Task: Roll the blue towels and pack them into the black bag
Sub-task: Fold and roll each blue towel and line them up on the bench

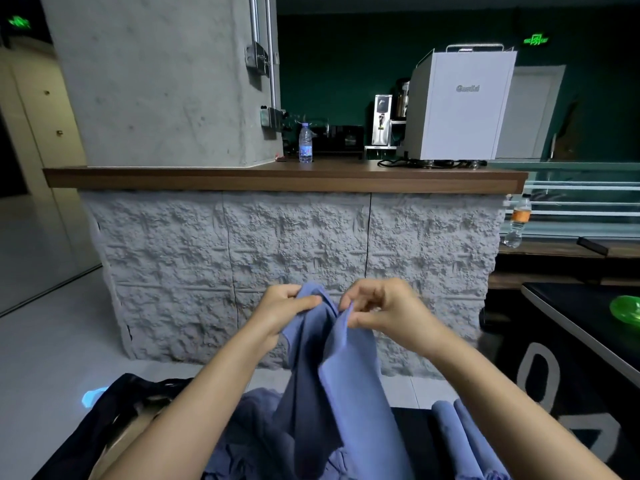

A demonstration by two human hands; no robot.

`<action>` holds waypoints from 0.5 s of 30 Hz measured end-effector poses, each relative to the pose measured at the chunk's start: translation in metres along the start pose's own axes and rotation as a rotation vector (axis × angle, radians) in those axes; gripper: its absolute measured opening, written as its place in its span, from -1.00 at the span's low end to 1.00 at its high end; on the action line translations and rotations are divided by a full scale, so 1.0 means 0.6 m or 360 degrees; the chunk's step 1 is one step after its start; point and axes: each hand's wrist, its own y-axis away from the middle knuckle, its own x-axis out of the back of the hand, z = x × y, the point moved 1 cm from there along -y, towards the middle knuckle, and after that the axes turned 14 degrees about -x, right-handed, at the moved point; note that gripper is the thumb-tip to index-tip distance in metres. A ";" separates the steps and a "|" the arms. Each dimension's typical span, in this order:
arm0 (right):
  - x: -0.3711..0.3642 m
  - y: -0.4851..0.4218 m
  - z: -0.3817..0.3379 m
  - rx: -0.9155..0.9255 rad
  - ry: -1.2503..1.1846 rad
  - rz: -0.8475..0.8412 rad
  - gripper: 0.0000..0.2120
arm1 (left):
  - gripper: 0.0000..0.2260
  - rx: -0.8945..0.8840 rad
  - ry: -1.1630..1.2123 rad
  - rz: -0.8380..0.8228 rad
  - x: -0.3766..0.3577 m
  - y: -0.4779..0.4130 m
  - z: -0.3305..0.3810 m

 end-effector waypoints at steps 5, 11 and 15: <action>-0.022 -0.027 0.003 0.0281 0.0520 0.0277 -0.83 | -0.90 0.0059 0.0310 -0.0309 -0.028 0.021 0.024; -0.025 -0.023 0.025 0.0085 0.0083 0.0390 -0.77 | -0.73 0.0373 0.1021 -0.0298 -0.025 0.030 0.014; -0.026 -0.017 0.033 0.0120 -0.0261 0.0398 -0.89 | -0.62 0.0498 0.1286 -0.0138 -0.026 0.036 0.008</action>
